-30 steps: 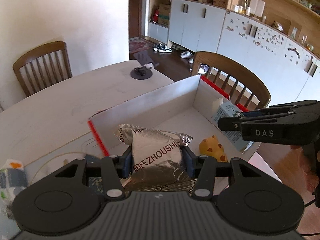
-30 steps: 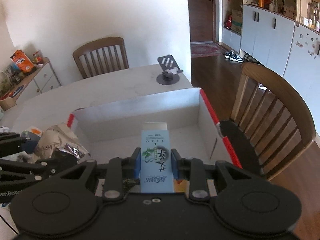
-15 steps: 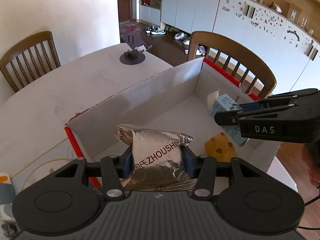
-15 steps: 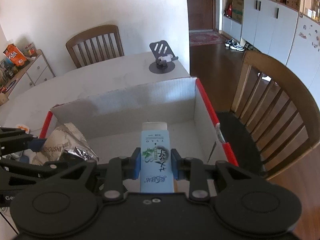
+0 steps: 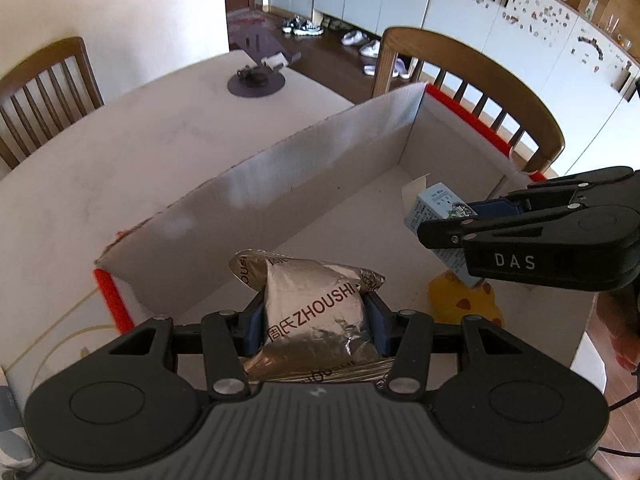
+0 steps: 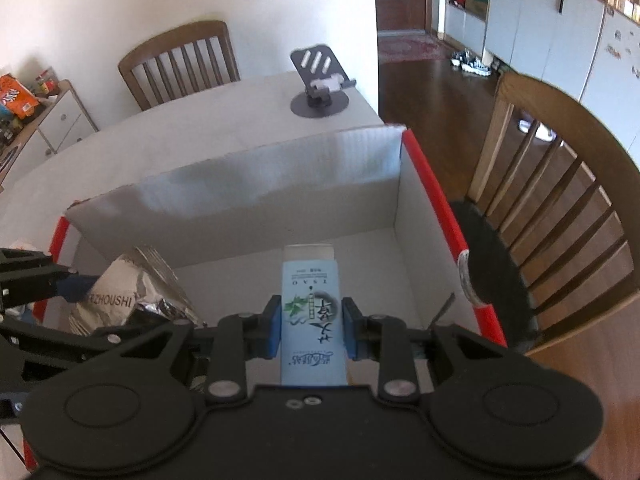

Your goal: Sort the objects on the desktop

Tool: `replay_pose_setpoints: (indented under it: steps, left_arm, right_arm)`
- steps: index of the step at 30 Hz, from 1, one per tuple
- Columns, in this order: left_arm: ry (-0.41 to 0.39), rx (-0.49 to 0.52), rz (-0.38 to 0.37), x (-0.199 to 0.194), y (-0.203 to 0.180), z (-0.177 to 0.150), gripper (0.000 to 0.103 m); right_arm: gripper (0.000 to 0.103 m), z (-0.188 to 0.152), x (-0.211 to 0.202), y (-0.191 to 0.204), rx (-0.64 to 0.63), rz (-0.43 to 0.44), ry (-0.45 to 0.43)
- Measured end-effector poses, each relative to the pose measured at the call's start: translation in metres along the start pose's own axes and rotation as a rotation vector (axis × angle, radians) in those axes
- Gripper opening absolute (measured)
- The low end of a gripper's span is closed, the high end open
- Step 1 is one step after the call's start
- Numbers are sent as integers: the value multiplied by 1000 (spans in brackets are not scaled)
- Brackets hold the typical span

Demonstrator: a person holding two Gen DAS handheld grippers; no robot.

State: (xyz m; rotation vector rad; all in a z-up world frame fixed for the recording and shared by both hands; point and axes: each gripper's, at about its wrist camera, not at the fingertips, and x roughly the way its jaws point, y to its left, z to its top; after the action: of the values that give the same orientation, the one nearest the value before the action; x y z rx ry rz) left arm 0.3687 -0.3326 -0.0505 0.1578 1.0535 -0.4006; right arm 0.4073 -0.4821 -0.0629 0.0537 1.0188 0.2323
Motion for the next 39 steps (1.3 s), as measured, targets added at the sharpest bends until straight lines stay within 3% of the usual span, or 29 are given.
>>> replay_pose_setpoints:
  steps: [28,31,36,39]
  left_arm:
    - [164,-13,-31,47,1,9,50]
    - [162,-24,-36,46,4,8,51]
    - [120,-26,-44,37,5,8,65]
    - [106,-30,-54,32,2,10,65]
  right_arm:
    - [30,19,41,-6,-21,-34,113]
    - [32,19,41,-5,-23,-36,111]
    - [38,20,36,-6,-16,-44,98]
    - [42,20,31,-6,-13,-39,89]
